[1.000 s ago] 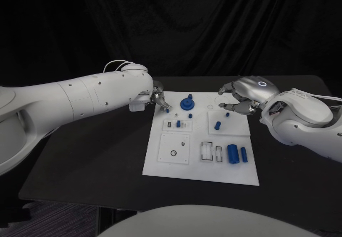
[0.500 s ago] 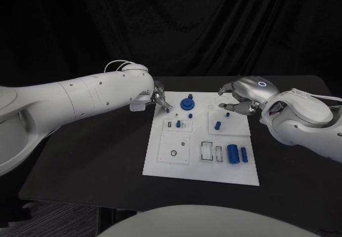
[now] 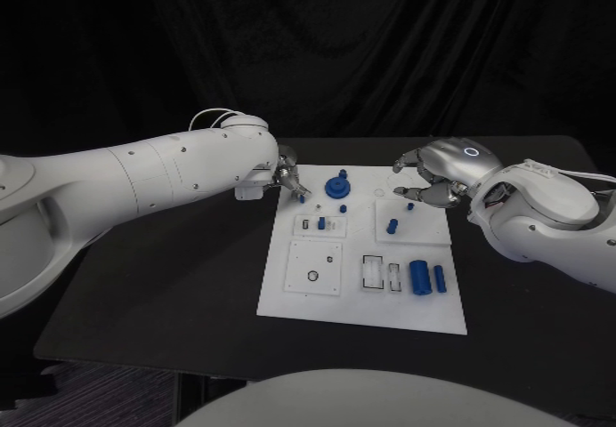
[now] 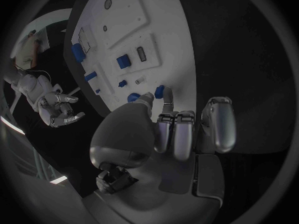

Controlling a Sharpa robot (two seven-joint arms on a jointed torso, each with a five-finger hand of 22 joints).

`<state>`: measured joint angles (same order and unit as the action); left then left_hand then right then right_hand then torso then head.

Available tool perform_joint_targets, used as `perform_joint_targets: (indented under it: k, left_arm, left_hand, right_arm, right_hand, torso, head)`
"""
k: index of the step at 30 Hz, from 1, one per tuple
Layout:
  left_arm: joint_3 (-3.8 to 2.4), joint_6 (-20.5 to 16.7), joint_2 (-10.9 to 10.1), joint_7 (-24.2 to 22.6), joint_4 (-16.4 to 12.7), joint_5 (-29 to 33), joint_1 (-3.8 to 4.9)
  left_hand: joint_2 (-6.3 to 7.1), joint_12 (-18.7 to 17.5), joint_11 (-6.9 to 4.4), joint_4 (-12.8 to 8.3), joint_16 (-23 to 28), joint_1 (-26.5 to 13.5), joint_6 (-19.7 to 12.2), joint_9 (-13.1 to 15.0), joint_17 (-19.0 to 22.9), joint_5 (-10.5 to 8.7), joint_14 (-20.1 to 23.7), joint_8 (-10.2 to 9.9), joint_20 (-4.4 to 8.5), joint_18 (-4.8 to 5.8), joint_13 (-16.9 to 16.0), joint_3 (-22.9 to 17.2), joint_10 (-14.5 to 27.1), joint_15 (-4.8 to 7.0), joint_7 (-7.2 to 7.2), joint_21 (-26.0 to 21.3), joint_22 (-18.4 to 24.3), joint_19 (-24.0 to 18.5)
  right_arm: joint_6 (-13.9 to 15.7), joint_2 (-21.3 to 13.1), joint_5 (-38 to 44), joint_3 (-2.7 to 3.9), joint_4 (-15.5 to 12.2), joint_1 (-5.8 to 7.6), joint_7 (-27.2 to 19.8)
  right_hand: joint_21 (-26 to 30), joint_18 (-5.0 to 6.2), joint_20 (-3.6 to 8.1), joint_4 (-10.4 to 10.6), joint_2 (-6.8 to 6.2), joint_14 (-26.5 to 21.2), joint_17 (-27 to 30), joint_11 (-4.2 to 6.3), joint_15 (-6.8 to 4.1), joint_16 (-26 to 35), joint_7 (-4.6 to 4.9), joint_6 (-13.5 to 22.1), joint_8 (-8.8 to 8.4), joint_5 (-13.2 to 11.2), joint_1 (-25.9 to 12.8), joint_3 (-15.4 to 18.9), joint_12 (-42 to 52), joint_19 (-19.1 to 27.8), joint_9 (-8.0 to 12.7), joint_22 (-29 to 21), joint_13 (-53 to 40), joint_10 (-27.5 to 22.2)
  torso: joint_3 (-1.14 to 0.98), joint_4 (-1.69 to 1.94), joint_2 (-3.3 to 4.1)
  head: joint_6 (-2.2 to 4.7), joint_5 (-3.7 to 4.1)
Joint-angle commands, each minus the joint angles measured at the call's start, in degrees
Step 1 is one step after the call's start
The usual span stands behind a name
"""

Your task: Assemble the parts on the task board

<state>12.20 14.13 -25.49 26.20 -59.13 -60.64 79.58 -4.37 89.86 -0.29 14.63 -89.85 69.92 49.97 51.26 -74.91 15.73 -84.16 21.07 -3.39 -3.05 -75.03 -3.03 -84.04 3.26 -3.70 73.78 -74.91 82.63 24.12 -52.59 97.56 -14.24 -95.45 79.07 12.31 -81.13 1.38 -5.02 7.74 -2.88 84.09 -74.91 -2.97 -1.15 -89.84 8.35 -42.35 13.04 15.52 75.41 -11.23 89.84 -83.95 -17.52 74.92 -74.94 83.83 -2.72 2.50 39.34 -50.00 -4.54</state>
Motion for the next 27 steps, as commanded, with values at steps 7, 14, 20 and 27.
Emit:
perform_joint_targets:
  k: [7, 14, 20, 27]
  left_arm:
    - [-0.05, 1.0, 0.4, -1.0, 0.3, 0.4, -0.28]
    - [-0.05, 1.3, 0.5, -1.3, 0.5, 0.4, -0.38]
    - [-0.05, 1.1, 0.5, -1.8, 0.6, 0.4, -0.45]
    - [-0.05, 0.8, 0.4, -2.2, 0.7, 0.4, -0.49]
  left_hand:
    - [0.25, 0.1, 0.36, -0.7, -0.1, 1.7, 0.7, -0.4, -15.1, 4.35, -5.8, -2.1, -0.18, -0.69, -15.0, -1.5, -6.0, -0.49, -0.29, -0.4, -10.2, -0.5]
    - [0.42, 0.1, 0.28, -1.6, -0.1, 2.7, 1.0, -0.4, -15.1, 4.32, -5.8, -2.9, -0.17, -0.73, -15.0, -3.0, -6.0, -0.44, -0.20, -0.6, -10.1, -0.6]
    - [0.87, 0.1, 0.22, -2.9, -0.1, 3.9, 1.3, -0.1, -15.1, 5.78, -5.8, -3.8, -0.11, -0.77, -15.0, -6.1, -6.0, -0.38, -0.15, -0.8, -10.0, -0.7]
    - [3.49, 0.1, 0.01, -4.4, -0.1, 3.0, 2.5, 2.0, -15.1, 10.56, -5.8, -3.8, 0.08, -0.81, -15.0, -14.3, -6.0, -0.23, 0.01, -0.9, -10.0, -0.9]
  right_arm:
    - [-0.7, 0.0, 0.3, 0.04, -0.1, -0.09, 1.1]
    - [-0.8, 0.1, 0.3, 0.04, -0.1, -0.10, 1.1]
    - [-0.9, 0.0, 0.3, 0.04, -0.1, -0.10, 1.2]
    - [-1.2, 0.0, 0.3, 0.04, 0.0, -0.10, 1.4]
  right_hand:
    - [0.3, 0.93, -0.23, -0.1, 0.21, 5.7, -14.4, -0.12, 0.24, 0.2, -0.19, -0.6, 0.02, 1.1, 0.7, -0.7, 0.2, -2.0, 0.3, 12.0, -15.1, 6.2]
    - [0.3, 0.92, -0.22, -0.2, 0.19, 5.7, -14.4, -0.11, 0.23, 0.2, -0.19, -0.7, -0.02, 1.6, 0.8, -0.9, 0.2, -2.0, 0.4, 12.0, -15.1, 6.2]
    - [0.4, 0.94, -0.21, -0.2, 0.21, 5.7, -14.3, -0.11, 0.23, 0.2, -0.20, -0.8, -0.04, 2.1, 0.9, -1.0, 0.2, -2.0, 0.5, 12.0, -15.1, 6.2]
    - [0.4, 0.95, -0.22, -0.4, 0.41, 5.7, -14.3, -0.18, 0.26, 0.3, -0.18, -1.0, -0.06, 2.9, 1.2, -1.4, 0.2, -2.0, 0.7, 12.0, -15.1, 6.2]
  torso:
    - [-0.01, 0.00, 0.00]
    - [-0.01, -0.02, 0.01]
    - [0.00, -0.01, 0.01]
    - [0.00, -0.01, 0.01]
  head:
    - [0.00, -0.06]
    - [0.00, -0.04]
    - [0.00, -0.04]
    - [0.00, -0.07]
